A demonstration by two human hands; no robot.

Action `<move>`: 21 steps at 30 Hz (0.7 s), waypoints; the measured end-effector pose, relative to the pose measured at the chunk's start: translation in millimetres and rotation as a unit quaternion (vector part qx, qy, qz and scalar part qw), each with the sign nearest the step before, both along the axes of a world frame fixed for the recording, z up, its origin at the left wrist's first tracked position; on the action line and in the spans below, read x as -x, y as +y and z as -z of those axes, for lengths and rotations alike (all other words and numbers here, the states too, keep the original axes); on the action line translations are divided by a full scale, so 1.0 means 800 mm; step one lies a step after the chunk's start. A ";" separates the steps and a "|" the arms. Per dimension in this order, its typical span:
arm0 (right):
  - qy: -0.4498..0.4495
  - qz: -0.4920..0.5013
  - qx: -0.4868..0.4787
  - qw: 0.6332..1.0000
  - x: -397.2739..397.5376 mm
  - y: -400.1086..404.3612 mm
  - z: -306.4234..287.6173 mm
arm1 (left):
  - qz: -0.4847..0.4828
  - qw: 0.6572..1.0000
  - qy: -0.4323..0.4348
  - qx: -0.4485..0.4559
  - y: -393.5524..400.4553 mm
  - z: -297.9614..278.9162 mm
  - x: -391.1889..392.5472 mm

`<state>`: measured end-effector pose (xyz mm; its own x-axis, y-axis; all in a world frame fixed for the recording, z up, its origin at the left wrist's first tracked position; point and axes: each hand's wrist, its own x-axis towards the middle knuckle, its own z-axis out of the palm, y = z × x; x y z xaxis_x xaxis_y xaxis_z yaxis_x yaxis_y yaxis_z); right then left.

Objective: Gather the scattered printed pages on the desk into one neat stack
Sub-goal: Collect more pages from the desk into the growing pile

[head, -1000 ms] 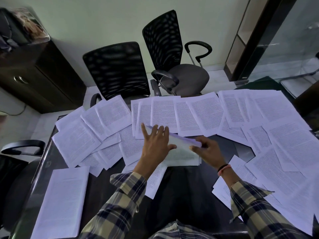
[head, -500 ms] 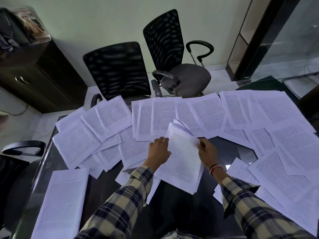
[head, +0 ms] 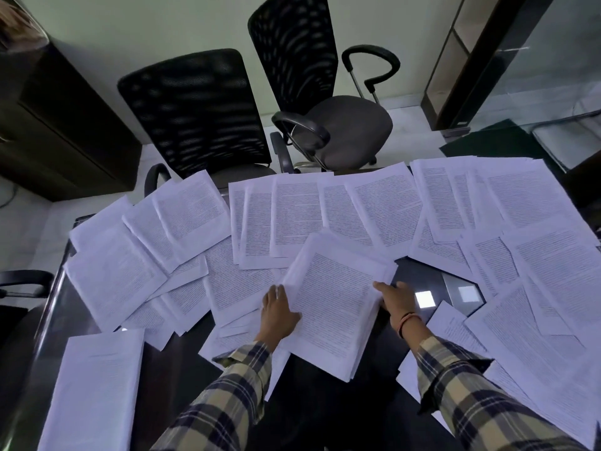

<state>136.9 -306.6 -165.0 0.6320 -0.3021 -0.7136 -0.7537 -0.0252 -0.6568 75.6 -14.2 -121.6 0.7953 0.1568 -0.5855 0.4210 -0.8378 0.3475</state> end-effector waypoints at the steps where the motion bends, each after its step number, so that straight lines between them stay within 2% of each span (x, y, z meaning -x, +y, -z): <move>1: 0.001 0.014 -0.011 1.000 -0.001 0.005 -0.005 | -0.003 1.000 -0.005 0.002 0.000 0.002 -0.007; 6: 0.015 0.021 -0.027 0.999 -0.011 0.025 -0.010 | -0.011 0.999 -0.028 -0.023 0.004 0.008 -0.037; 10: 0.043 -0.004 -0.104 0.994 -0.010 0.048 -0.025 | -0.007 1.000 -0.024 -0.016 0.003 0.011 -0.048; 14: 0.001 -0.047 -0.071 0.996 -0.006 0.069 -0.045 | -0.020 1.000 -0.018 0.001 0.007 0.015 -0.048; 17: -0.086 -0.084 -0.055 0.991 -0.004 0.073 -0.065 | -0.054 0.998 -0.022 0.033 0.006 0.004 -0.050; 19: -0.154 -0.124 -0.052 0.979 -0.006 0.071 -0.086 | -0.101 0.989 -0.089 0.063 0.008 -0.017 -0.059; 21: -0.192 -0.136 -0.074 0.969 -0.011 0.067 -0.112 | -0.154 0.964 -0.184 0.115 0.017 -0.053 -0.075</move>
